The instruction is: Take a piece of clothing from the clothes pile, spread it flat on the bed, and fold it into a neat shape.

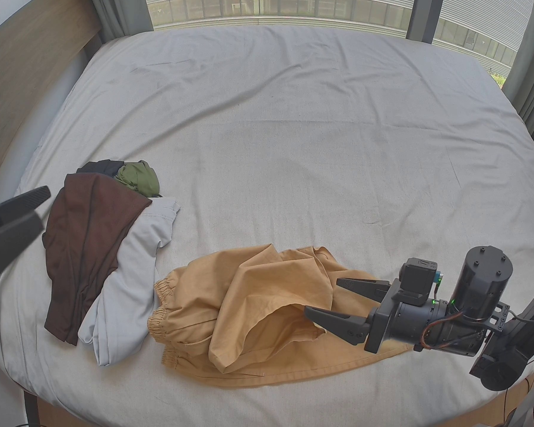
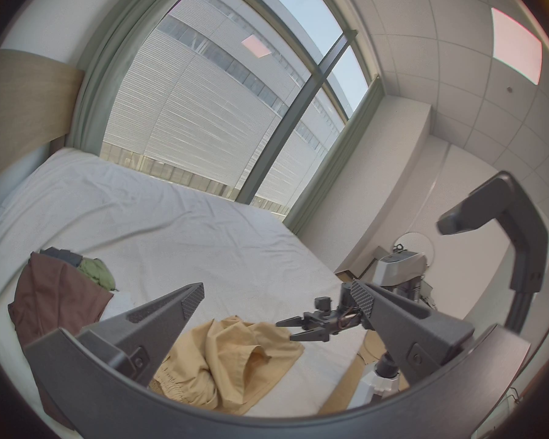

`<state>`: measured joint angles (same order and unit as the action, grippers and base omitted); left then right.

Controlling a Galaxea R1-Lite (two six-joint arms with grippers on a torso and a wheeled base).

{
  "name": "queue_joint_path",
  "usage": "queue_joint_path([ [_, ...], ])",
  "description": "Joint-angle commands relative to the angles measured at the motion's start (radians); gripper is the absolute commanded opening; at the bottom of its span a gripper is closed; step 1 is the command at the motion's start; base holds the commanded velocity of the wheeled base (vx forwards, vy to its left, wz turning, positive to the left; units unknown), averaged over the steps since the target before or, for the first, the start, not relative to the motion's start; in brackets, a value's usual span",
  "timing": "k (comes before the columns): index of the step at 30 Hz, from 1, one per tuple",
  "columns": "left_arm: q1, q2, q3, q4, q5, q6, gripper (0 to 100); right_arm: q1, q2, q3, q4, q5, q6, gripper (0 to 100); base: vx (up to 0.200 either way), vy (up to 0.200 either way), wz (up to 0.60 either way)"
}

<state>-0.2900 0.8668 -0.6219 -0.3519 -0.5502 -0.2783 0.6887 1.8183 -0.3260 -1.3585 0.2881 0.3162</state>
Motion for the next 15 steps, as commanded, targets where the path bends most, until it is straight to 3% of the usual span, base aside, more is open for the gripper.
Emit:
queue_joint_path([
  [1, 0.071, 0.147, 0.068, -0.058, -0.016, 0.014, 100, -0.003, 0.061, 0.008, -0.027, 0.000, 0.000, 100, 0.000, 0.000, 0.00],
  [8, 0.135, 0.270, 0.177, -0.196, -0.103, 0.016, 100, -0.005, 0.116, 0.005, -0.088, -0.001, 0.000, 100, 0.000, 0.000, 0.00],
  [15, 0.195, 0.356, 0.243, -0.242, -0.201, 0.019, 100, -0.005, 0.125, 0.007, -0.097, -0.003, 0.000, 100, 0.000, 0.000, 0.00],
])
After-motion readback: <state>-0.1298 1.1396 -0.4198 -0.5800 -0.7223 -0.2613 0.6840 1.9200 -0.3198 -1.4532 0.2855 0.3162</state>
